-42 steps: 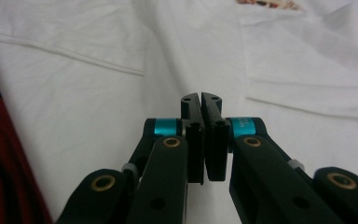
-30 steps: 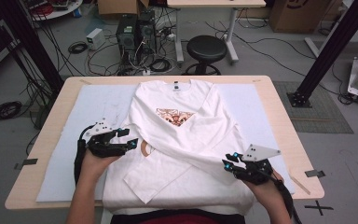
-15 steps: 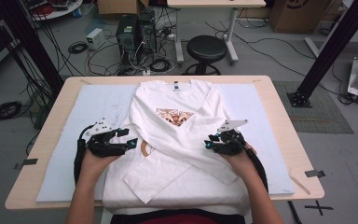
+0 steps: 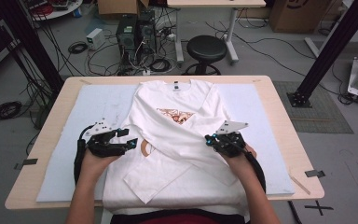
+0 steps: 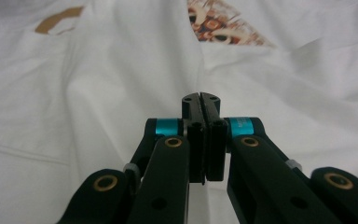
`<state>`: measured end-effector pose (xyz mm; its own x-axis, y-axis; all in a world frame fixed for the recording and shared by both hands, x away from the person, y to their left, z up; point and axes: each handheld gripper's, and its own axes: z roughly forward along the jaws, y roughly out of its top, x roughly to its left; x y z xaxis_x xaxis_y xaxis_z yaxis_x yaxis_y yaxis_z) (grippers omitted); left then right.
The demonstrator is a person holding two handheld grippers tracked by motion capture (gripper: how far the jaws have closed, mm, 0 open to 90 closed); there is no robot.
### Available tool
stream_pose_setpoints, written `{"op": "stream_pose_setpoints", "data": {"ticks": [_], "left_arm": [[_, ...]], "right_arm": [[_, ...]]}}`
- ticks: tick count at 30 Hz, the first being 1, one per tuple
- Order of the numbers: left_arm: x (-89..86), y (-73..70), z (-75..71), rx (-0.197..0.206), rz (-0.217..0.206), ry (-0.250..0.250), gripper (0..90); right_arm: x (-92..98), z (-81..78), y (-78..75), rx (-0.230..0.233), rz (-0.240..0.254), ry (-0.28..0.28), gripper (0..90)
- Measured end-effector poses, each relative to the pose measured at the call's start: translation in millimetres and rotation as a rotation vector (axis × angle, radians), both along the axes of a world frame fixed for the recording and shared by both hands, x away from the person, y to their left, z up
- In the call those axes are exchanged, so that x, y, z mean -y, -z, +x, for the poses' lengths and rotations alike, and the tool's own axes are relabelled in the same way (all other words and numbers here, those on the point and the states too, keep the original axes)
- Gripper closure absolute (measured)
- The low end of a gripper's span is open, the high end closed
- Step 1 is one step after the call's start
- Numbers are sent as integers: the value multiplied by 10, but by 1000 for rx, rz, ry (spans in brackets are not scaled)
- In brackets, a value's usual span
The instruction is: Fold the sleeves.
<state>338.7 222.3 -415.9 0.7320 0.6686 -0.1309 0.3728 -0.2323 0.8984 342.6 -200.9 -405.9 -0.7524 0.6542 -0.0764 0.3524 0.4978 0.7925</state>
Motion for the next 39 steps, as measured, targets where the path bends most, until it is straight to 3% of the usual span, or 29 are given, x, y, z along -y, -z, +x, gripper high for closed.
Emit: {"op": "stream_pose_setpoints", "data": {"ticks": [1,3,8,10,15,19,21,25,30,31,32,33,35,36,39], "left_arm": [[1,0,0,0,0,0,389],[5,2,2,1,-1,-2,390],[9,10,9,-4,2,3,390],[11,12,8,-5,1,0,390],[1,13,11,-7,2,-1,390],[-6,12,13,-5,3,-2,390],[2,13,11,-5,1,-4,390],[18,2,1,0,0,0,390],[9,1,2,2,1,2,390],[13,8,4,-2,1,-1,390],[13,8,4,-2,1,-1,390],[14,9,6,-2,2,1,390],[19,11,4,-4,2,1,390],[20,13,5,-4,3,1,390],[30,20,11,-7,4,3,389]], "right_arm": [[38,-45,-29,25,-10,23,900],[81,-85,-13,28,-28,42,900],[163,-13,299,-90,-57,48,875],[192,-5,322,-87,-47,59,801],[313,-90,171,-36,13,74,732],[372,-249,46,-4,17,65,726],[374,-455,-57,17,35,28,726],[320,-563,-64,15,30,-11,726],[224,-681,81,-28,39,-75,725],[191,-678,215,-64,16,-83,725],[191,-678,215,-64,16,-83,725],[178,-652,362,-115,-3,-84,720],[171,-639,432,-138,-9,-84,723],[185,-646,452,-127,19,-82,739],[182,-647,442,-122,4,-87,837]]}}
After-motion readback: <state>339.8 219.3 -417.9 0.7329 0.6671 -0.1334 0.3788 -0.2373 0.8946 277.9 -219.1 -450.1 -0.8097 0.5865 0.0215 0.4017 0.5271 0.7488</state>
